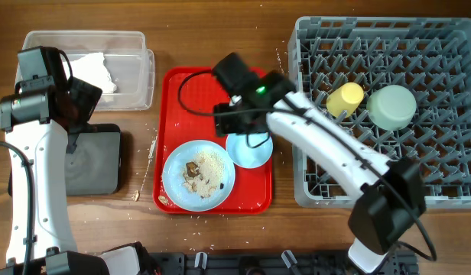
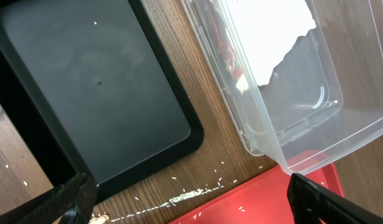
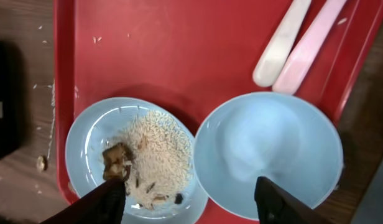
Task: Sort waste into correct bins and load items into the dishwasher rack
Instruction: 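Reach the right gripper to the light blue bowl and grasp its rim, then carry the blue bowl with the right gripper into the rack and release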
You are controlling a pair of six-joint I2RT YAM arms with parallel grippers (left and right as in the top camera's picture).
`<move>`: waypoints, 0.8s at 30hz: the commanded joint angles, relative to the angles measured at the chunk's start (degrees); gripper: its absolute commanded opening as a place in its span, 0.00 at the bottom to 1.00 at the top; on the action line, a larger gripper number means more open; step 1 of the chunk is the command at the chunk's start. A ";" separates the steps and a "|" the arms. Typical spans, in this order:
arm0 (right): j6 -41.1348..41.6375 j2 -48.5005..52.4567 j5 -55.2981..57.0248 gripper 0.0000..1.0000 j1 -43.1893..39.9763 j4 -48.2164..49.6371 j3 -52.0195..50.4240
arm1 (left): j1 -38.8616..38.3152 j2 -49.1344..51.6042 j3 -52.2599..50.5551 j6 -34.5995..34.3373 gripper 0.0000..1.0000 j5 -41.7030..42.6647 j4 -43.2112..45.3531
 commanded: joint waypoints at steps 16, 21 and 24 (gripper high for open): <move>7.04 13.60 3.39 0.04 1.79 4.15 -0.37 | 0.22 -0.61 0.20 -0.76 1.00 -0.94 0.00; 2.23 11.10 3.39 0.04 1.22 0.07 5.07 | 0.22 -0.61 0.20 -0.76 1.00 -0.94 0.00; -1.92 7.69 1.77 0.04 -1.62 -3.87 11.02 | 0.22 -0.61 0.20 -0.76 1.00 -0.94 0.00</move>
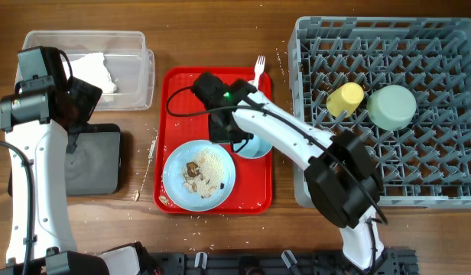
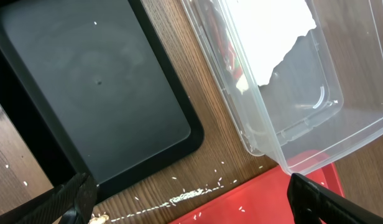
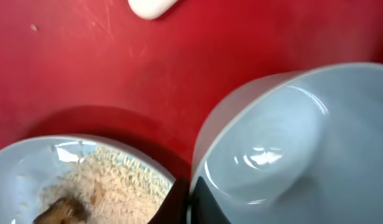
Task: Sort waste into correct bins and load items into the dishwasher rack
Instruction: 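Carry the blue bowl with the right gripper into the rack and release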
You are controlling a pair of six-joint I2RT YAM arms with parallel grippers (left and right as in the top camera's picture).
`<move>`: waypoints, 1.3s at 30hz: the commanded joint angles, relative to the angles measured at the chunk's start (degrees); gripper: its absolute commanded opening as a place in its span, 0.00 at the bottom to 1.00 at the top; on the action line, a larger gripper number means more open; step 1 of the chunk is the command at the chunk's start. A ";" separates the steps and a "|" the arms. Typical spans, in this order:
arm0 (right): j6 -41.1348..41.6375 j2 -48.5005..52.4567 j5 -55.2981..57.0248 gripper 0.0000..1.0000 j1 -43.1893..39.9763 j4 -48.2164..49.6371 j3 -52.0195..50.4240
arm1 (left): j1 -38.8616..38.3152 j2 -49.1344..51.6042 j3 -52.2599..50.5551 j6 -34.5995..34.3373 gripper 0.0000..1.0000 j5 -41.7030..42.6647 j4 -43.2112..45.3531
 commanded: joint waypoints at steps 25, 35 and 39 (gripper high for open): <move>-58.42 -23.41 -58.88 0.04 -59.76 -26.73 -14.21 | 0.22 -0.61 0.20 -0.76 1.00 -0.94 0.00; -53.64 -23.10 -55.28 0.04 -60.08 -19.32 -23.69 | 0.22 -0.61 0.20 -0.76 1.00 -0.94 0.00; -46.18 -23.15 -45.79 0.04 -61.35 -16.02 -23.50 | 0.22 -0.61 0.20 -0.76 1.00 -0.94 0.00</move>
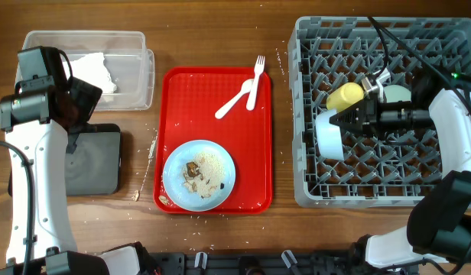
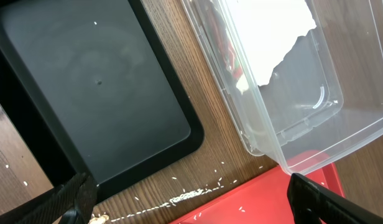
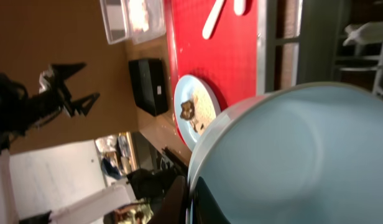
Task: Sort waste into correct bins and load items into the dishwasher rack
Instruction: 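Carry the blue bowl with the right gripper into the rack and release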
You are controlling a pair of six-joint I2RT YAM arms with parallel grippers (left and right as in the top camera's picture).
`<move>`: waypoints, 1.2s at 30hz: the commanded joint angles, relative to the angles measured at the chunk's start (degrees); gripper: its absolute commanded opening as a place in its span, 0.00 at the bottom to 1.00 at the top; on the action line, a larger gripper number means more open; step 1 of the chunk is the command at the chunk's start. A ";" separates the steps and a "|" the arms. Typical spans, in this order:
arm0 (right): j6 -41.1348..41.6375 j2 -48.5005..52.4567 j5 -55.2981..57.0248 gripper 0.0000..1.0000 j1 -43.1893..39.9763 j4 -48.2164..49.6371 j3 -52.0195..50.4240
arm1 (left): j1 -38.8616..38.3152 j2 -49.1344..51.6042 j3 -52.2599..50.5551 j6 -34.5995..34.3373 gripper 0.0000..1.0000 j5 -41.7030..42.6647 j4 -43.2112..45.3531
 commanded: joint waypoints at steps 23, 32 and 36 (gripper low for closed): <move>24.46 -8.90 43.25 0.11 7.32 -4.24 11.28 | 0.22 -0.61 0.20 -0.76 1.00 -0.94 0.00; 40.30 -8.37 56.39 0.04 14.19 1.86 -2.40 | 0.22 -0.61 0.20 -0.76 1.00 -0.94 0.00; 45.22 -8.35 64.63 0.13 12.74 2.95 -2.40 | 0.22 -0.61 0.20 -0.76 1.00 -0.92 0.00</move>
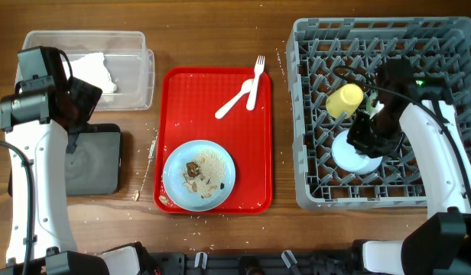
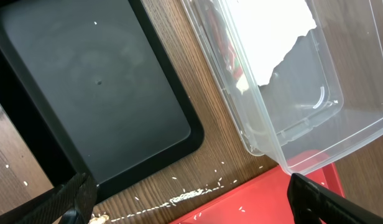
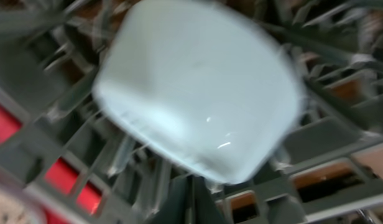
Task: Sort waste into correct bins and load items into the dishwasher rack
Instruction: 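Carry the blue bowl with the right gripper into the rack and release, then reach the right gripper to the white fork on the red tray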
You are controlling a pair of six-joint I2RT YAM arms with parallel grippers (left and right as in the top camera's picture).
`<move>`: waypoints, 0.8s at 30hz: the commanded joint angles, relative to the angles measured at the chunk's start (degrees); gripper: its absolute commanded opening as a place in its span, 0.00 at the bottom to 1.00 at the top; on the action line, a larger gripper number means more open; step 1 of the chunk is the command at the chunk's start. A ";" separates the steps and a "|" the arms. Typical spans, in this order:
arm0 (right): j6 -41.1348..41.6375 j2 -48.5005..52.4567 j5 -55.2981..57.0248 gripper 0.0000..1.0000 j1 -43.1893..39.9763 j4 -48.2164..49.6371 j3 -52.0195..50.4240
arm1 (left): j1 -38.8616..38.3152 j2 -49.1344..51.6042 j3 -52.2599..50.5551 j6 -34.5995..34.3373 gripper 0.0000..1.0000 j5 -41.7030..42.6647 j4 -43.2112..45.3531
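A pale blue bowl [image 1: 356, 155] lies upside down on the pegs of the grey dishwasher rack [image 1: 312, 46], just below a yellow cup [image 1: 345, 99]. My right gripper [image 1: 365, 130] is over it. In the right wrist view the bowl [image 3: 198, 93] fills the frame, blurred, and the right gripper [image 3: 191, 199] is shut on its rim. On the red tray [image 1: 212, 99] sit a blue plate of rice and scraps [image 1: 199, 174] and a white fork and spoon [image 1: 247, 88]. My left gripper [image 2: 191, 208] hangs open, holding nothing, over the gap between the bins.
A clear bin [image 1: 132, 72] with white paper stands at the back left. A black bin [image 1: 94, 160] sits in front of it. Loose rice grains [image 2: 191, 196] lie on the wood beside the tray. My right arm crosses the rack's right half.
The right gripper held the bowl on its side over the rack's left part. Now the bowl is upside down on the pegs nearer the rack's middle. The left arm has not moved.
My right gripper was open above the bowl and plate on the tray. Then it was shut on the bowl's rim there. Then it held the bowl tilted over the rack. Now the bowl rests inverted in the rack, the gripper still on it.
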 commanded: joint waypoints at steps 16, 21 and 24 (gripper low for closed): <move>-5.60 -0.70 -12.13 0.06 -3.80 8.17 6.32 | 0.22 -0.61 0.20 -0.76 1.00 -0.94 0.00; -7.21 -1.22 -22.80 0.52 6.80 20.81 7.91 | 0.22 -0.61 0.20 -0.76 1.00 -0.94 0.00; -3.34 -0.61 -19.17 0.67 15.37 31.01 8.35 | 0.22 -0.61 0.20 -0.76 1.00 -0.94 0.00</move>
